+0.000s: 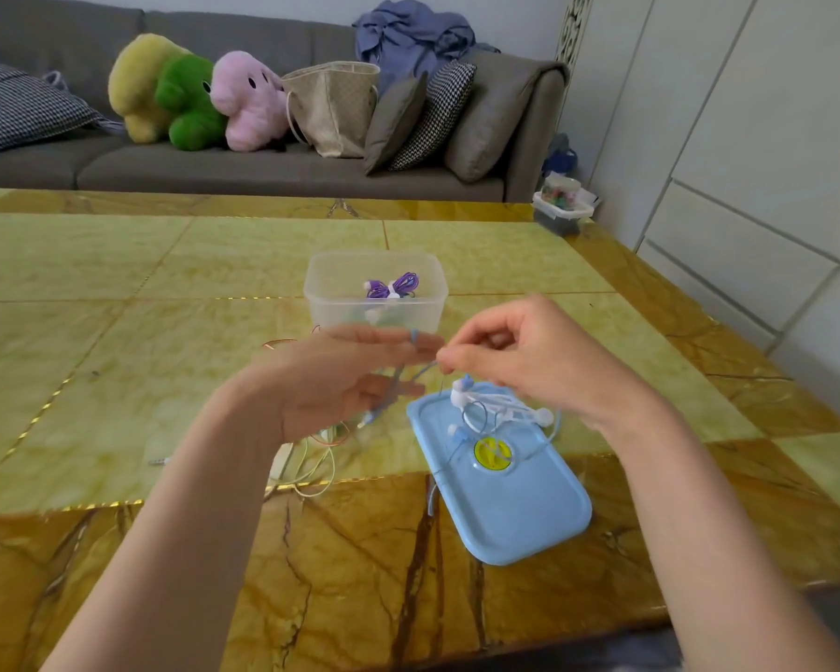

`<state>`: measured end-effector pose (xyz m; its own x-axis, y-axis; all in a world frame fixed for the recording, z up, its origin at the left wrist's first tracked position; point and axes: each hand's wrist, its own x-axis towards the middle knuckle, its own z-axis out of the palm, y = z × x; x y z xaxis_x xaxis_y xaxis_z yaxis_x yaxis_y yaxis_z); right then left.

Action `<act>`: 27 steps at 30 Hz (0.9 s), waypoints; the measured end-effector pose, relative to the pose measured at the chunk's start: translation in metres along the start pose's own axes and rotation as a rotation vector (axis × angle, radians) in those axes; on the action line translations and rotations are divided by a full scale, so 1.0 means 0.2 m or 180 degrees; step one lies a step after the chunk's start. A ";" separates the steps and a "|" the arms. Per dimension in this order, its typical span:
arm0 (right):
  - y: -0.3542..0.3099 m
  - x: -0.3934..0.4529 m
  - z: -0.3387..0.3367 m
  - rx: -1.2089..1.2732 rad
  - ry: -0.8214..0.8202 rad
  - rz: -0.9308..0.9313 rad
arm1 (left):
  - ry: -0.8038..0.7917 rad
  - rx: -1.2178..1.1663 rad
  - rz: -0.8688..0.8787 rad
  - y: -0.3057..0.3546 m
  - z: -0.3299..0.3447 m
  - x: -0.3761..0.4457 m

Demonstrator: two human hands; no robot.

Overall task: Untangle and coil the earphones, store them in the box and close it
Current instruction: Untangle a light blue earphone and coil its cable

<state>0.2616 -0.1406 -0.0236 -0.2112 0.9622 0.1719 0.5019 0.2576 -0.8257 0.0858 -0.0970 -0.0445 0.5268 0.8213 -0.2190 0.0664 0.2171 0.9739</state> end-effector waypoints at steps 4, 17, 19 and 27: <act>0.00 0.00 -0.03 0.0102 0.0389 -0.0091 | -0.1153 0.0135 -0.0182 -0.01 0.00 -0.02; 0.00 0.02 0.13 0.2230 -0.0052 0.0681 | -0.2285 -0.1345 0.0792 0.00 0.06 0.01; 0.00 0.02 0.14 0.2345 -0.0020 0.0704 | -0.2150 -0.1426 0.0805 -0.01 0.05 0.01; 0.01 0.03 0.19 0.1848 -0.0063 0.1017 | -0.1601 -0.1669 0.1009 0.02 0.04 -0.01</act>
<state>0.2290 -0.1372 -0.0457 -0.1450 0.9802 -0.1347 0.0100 -0.1347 -0.9908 0.0922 -0.1016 -0.0399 0.7818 0.5757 0.2394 -0.4930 0.3357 0.8026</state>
